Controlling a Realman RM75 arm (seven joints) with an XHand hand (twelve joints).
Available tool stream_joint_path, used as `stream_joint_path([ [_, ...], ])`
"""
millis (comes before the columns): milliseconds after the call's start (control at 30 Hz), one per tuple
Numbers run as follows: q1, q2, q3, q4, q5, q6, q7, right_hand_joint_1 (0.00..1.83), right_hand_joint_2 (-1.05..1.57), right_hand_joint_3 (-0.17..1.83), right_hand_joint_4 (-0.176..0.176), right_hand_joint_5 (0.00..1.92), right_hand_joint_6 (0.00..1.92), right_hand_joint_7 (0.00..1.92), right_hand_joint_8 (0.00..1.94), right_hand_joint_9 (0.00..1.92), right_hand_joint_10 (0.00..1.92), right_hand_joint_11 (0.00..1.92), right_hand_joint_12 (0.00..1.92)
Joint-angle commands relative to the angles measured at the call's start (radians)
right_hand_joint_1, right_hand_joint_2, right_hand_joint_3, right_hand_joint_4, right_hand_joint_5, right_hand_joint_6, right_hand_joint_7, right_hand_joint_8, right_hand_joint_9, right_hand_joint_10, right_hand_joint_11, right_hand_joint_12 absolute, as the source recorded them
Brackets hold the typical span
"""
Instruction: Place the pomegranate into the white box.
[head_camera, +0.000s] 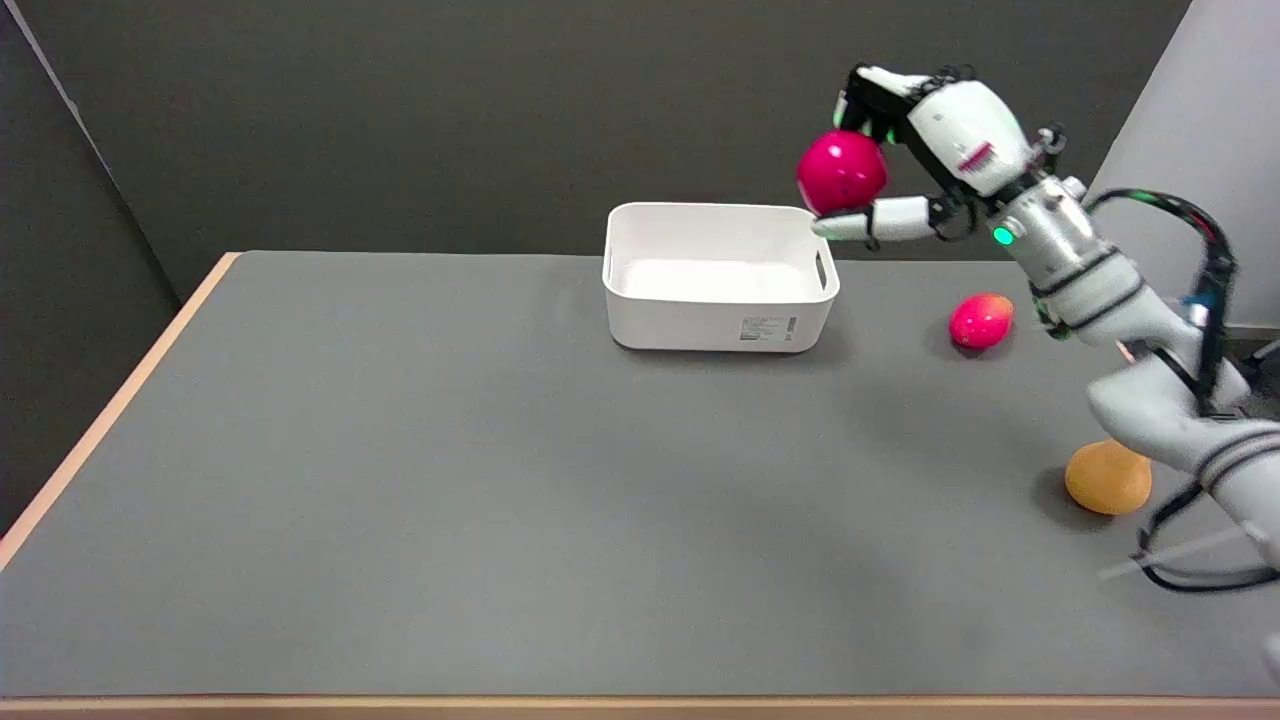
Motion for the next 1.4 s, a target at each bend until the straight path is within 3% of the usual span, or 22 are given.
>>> stream_joint_path([
  [33,0.491,-0.144,-0.330,-0.363,-0.161,-0.183,-0.022,1.33,1.20,0.10,-0.161,0.54,1.59,0.80,1.28,0.77,1.46,0.77,1.69],
  [333,0.608,-0.282,-0.352,-0.667,-0.246,-0.183,-0.030,1.34,1.13,0.24,-0.168,0.54,1.61,0.81,1.30,0.77,1.46,0.69,1.79],
  [433,0.616,-0.296,-0.353,-0.715,-0.250,-0.185,-0.030,1.33,1.23,0.05,-0.176,0.51,1.63,0.79,1.32,0.75,1.47,0.70,1.72],
  [800,0.546,-0.308,-0.361,-0.657,-0.250,-0.220,-0.022,1.34,1.20,0.11,-0.176,0.50,1.63,0.79,1.33,0.76,1.46,0.64,1.75],
  [900,0.530,-0.309,-0.376,-0.625,-0.250,-0.229,-0.021,1.33,1.15,0.24,-0.176,0.49,1.65,0.78,1.35,0.75,1.48,0.63,1.82],
  [1000,0.514,-0.310,-0.394,-0.595,-0.247,-0.230,-0.021,1.34,1.17,0.16,-0.176,0.51,1.62,0.80,1.32,0.76,1.45,0.63,1.77],
  [1100,0.498,-0.308,-0.398,-0.574,-0.243,-0.232,0.011,1.15,1.23,0.15,-0.110,0.49,1.67,0.80,1.37,0.76,1.25,0.64,1.79],
  [1200,0.483,-0.304,-0.397,-0.556,-0.242,-0.232,0.061,1.15,1.26,0.12,-0.122,0.47,1.66,0.79,1.40,0.75,1.26,0.53,1.88],
  [1233,0.477,-0.302,-0.396,-0.545,-0.242,-0.232,0.073,1.12,1.21,0.20,-0.100,0.46,1.60,0.78,1.36,0.74,1.27,0.51,1.88],
  [1300,0.468,-0.299,-0.394,-0.529,-0.242,-0.232,0.079,0.91,0.83,0.89,0.087,0.38,1.10,0.70,0.94,0.68,1.26,0.46,1.78],
  [1400,0.454,-0.295,-0.389,-0.505,-0.242,-0.232,0.085,0.86,0.82,0.92,0.101,0.35,1.01,0.67,0.86,0.65,1.24,0.48,1.69],
])
